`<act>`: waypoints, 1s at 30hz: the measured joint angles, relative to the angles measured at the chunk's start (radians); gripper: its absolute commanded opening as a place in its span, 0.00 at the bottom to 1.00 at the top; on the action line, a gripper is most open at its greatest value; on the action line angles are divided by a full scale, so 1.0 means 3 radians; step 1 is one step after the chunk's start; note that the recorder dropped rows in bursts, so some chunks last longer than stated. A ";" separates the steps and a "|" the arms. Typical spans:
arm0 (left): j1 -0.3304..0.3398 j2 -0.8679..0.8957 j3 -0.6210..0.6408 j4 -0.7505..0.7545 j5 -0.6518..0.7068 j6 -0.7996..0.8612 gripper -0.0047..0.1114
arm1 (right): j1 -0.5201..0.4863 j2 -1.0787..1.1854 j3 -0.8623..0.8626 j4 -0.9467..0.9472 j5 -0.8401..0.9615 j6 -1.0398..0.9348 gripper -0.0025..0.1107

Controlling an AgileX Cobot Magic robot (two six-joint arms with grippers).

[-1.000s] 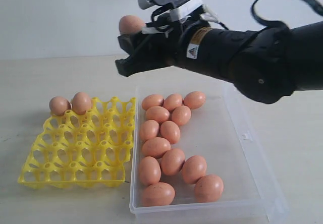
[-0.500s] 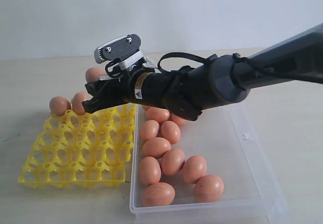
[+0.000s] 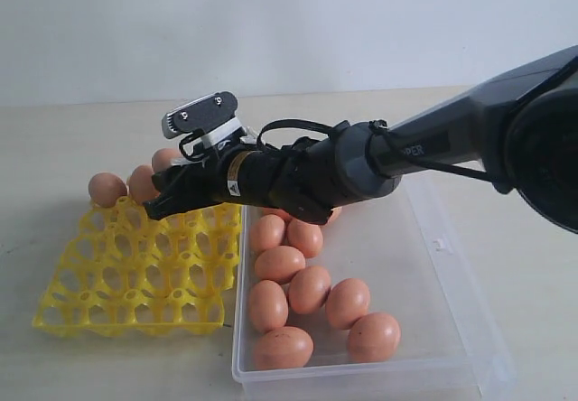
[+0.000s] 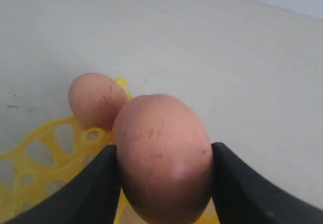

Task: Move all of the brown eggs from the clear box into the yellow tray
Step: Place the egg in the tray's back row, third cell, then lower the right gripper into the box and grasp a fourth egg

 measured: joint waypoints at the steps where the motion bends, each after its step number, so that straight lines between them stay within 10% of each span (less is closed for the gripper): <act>1: 0.0000 0.0000 0.0000 0.0000 0.0000 0.0000 0.04 | 0.0000 0.0000 0.0000 0.0000 0.0000 0.0006 0.11; 9: 0.0000 0.0000 0.0000 0.0000 0.0000 0.0000 0.04 | 0.0000 0.0099 0.0000 0.0013 0.0079 0.0058 0.59; 19: 0.0000 0.0000 0.0000 0.0000 0.0000 0.0000 0.04 | 0.0007 -0.0314 -0.0009 0.0020 0.0512 0.0034 0.58; 30: 0.0000 0.0000 0.0000 0.0000 0.0000 0.0000 0.04 | 0.0007 -0.2066 0.1040 0.0244 0.2765 -0.0168 0.56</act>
